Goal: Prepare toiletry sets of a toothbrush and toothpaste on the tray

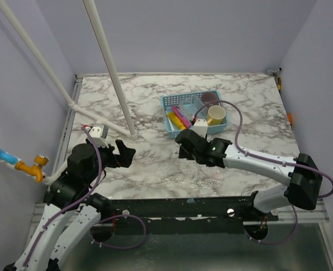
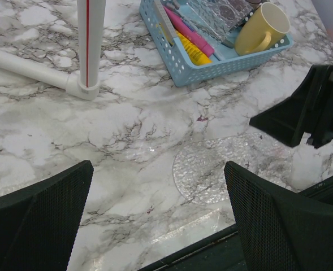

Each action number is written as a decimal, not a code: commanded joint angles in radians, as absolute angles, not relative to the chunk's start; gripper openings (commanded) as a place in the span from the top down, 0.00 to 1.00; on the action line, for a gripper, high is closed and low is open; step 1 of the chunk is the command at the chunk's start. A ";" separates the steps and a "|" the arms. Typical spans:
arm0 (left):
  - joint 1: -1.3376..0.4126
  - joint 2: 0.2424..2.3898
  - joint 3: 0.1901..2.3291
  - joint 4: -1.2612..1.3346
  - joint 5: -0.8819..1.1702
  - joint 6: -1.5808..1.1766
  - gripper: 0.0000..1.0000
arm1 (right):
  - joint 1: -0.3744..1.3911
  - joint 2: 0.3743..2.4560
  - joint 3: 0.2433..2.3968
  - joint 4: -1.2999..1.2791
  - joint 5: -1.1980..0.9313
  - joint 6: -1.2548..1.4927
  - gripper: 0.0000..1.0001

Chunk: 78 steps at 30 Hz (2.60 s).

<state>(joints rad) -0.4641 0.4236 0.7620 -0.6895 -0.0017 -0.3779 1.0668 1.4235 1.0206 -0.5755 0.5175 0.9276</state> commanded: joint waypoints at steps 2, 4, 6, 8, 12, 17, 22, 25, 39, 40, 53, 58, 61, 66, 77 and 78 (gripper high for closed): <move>-0.457 0.431 0.756 -0.690 -0.001 -0.373 0.01 | 0.924 1.390 1.117 -0.617 0.559 0.695 0.41; -0.457 0.433 0.756 -0.690 -0.001 -0.373 0.01 | 0.867 1.390 1.155 -0.616 0.554 0.635 0.41; -0.457 0.436 0.756 -0.690 -0.001 -0.372 0.01 | 0.797 1.389 1.181 -0.597 0.537 0.584 0.41; -0.457 0.438 0.756 -0.690 0.000 -0.371 0.01 | 0.706 1.391 1.193 -0.570 0.492 0.549 0.41; -0.457 0.444 0.756 -0.690 -0.001 -0.370 0.01 | 0.579 1.414 1.222 -0.530 0.435 0.504 0.42; -0.457 0.451 0.756 -0.691 -0.001 -0.370 0.01 | 0.461 1.461 1.266 -0.489 0.386 0.474 0.42; -0.457 0.453 0.757 -0.690 -0.001 -0.368 0.01 | 0.333 1.520 1.283 -0.432 0.315 0.478 0.44; -0.457 0.453 0.757 -0.690 -0.001 -0.368 0.01 | 0.291 1.568 1.300 -0.396 0.295 0.461 0.44; -0.457 0.471 0.759 -0.693 -0.004 -0.367 0.01 | 0.139 1.802 1.403 -0.334 0.164 0.438 0.46; -0.457 0.471 0.759 -0.693 -0.004 -0.367 0.01 | 0.137 1.821 1.413 -0.334 0.149 0.435 0.46; -0.457 0.472 0.761 -0.693 -0.009 -0.365 0.01 | 0.130 1.902 1.434 -0.322 0.055 0.394 0.45; -0.457 0.471 0.761 -0.694 -0.008 -0.366 0.01 | 0.130 1.929 1.437 -0.339 0.051 0.396 0.46; -0.457 0.469 0.761 -0.693 -0.008 -0.367 0.01 | 0.130 1.937 1.435 -0.345 0.047 0.395 0.52; -0.457 0.464 0.761 -0.693 -0.008 -0.366 0.01 | 0.130 1.932 1.426 -0.346 0.032 0.392 0.66; -0.457 0.456 0.761 -0.692 -0.002 -0.365 0.01 | 0.134 1.911 1.373 -0.368 -0.054 0.400 0.91; -0.457 0.455 0.761 -0.692 0.000 -0.365 0.01 | 0.136 1.903 1.360 -0.363 -0.058 0.400 0.92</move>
